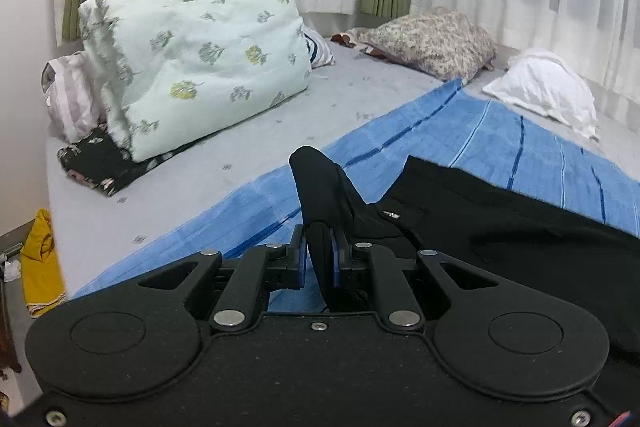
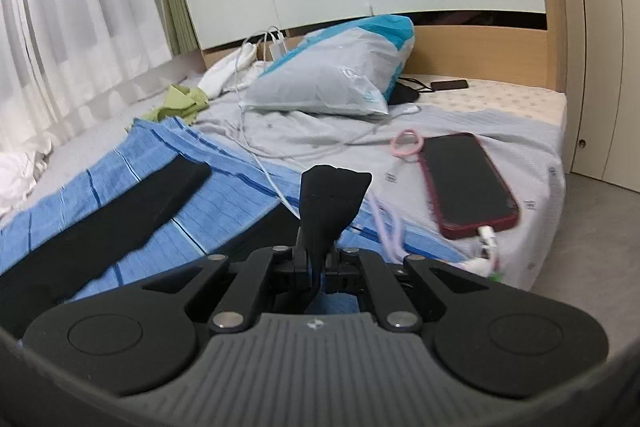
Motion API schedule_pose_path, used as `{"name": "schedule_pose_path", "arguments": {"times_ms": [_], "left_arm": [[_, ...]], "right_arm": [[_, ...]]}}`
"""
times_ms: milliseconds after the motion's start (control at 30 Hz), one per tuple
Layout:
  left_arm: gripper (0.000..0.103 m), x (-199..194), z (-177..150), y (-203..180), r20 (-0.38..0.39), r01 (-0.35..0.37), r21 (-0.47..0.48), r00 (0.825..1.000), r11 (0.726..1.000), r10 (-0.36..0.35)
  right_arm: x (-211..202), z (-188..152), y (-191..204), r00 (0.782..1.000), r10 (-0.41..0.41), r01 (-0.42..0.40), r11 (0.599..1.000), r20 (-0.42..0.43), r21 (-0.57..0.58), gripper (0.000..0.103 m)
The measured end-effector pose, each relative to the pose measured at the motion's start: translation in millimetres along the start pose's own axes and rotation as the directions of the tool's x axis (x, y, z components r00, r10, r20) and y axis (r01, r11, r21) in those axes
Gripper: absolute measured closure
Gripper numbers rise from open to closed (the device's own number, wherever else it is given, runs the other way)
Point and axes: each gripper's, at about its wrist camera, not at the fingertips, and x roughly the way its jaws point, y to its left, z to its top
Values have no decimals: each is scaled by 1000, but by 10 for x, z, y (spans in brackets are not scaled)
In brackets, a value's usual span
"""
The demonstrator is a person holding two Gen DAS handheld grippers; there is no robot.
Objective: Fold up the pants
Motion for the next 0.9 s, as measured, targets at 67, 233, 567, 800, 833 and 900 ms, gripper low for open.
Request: {"name": "schedule_pose_path", "arguments": {"times_ms": [67,233,567,800,833,900], "left_arm": [[90,16,-116,71,-25,-8,18,1000,1000,9],[87,230,-397,132,-135,-23,46,990,999,29],[15,-58,-105,-7,-35,-8,89,999,996,11],[7,-141,375,-344,-52,165,57,985,985,-162],[7,-112,438,-430,-66,186,55,981,981,-182],[7,-27,521,-578,-95,225,42,971,973,-221]], "right_arm": [[27,-60,-57,1000,-7,7,1000,-24,-8,96],[145,-222,-73,996,-18,15,999,-88,-31,91],[-152,50,247,1000,4,-6,998,-27,-69,26],[-273,354,697,990,138,-139,990,-18,-35,13],[-267,377,779,988,152,-153,988,-20,-37,12],[-229,418,989,982,185,-187,982,-34,-41,10]]}}
